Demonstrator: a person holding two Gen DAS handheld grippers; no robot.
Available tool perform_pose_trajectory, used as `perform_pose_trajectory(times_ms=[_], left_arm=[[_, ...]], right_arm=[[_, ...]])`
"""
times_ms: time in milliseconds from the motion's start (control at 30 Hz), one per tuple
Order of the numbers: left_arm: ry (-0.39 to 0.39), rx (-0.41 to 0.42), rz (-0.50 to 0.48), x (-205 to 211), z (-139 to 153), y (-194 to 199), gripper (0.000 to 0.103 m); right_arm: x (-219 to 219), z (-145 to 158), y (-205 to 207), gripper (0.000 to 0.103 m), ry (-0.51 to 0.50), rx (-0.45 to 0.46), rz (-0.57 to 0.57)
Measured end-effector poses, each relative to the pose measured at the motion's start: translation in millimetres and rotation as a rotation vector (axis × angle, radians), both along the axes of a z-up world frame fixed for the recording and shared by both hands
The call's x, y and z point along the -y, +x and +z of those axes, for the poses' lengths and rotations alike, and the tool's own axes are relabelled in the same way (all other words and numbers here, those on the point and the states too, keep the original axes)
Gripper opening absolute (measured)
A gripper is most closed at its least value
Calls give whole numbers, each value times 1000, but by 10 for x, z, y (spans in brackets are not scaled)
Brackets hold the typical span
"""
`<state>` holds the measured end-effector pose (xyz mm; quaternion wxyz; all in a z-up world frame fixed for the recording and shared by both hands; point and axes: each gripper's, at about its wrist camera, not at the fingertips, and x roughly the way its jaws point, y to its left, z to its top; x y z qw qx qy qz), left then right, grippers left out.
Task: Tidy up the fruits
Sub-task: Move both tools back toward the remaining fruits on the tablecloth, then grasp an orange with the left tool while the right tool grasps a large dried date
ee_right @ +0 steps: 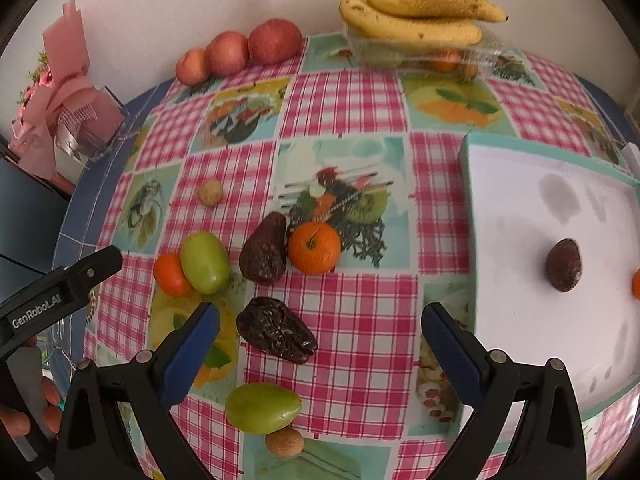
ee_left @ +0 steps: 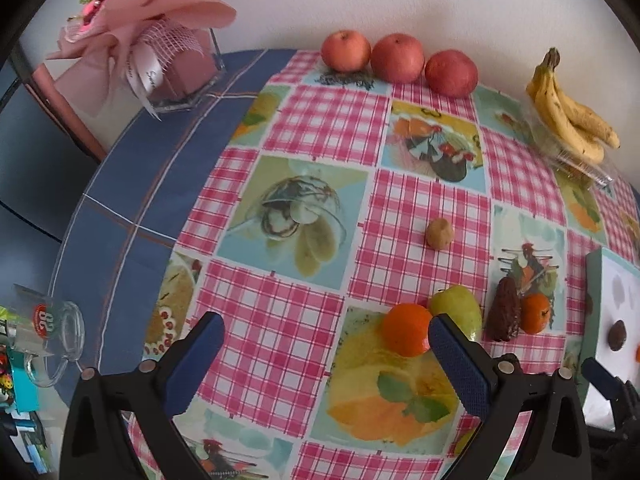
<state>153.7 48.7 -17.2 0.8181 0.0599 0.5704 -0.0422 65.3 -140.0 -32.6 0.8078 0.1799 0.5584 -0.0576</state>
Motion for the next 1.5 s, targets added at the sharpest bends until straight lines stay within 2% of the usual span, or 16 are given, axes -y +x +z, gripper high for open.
perform_pose_trajectory(times_ms=[467, 767, 867, 967, 1067, 1233, 1300, 1367, 1500], left_arm=[[-180, -109, 47, -43, -298, 144, 101], [-333, -167, 79, -65, -364, 140, 75], [-343, -181, 73, -37, -384, 122, 68], [-377, -196, 89, -29, -417, 124, 63], [-410, -208, 112, -81, -424, 99, 56], [-454, -215, 117, -101, -418, 84, 45], [-451, -213, 115, -78, -420, 89, 43], [-444, -215, 124, -87, -427, 94, 37], [-451, -214, 126, -85, -436, 101, 37]], right_arm=[[-243, -310, 60, 101, 23, -83, 55], [-303, -290, 81, 99, 2, -65, 74], [-338, -301, 92, 86, -7, -64, 83], [-349, -305, 96, 84, -7, -65, 86], [-352, -303, 105, 72, -10, -62, 88], [-359, -321, 100, 70, -11, -68, 91], [-360, -318, 96, 62, -9, -67, 93], [-360, -316, 93, 60, -2, -64, 92], [-361, -306, 90, 54, 6, -57, 89]])
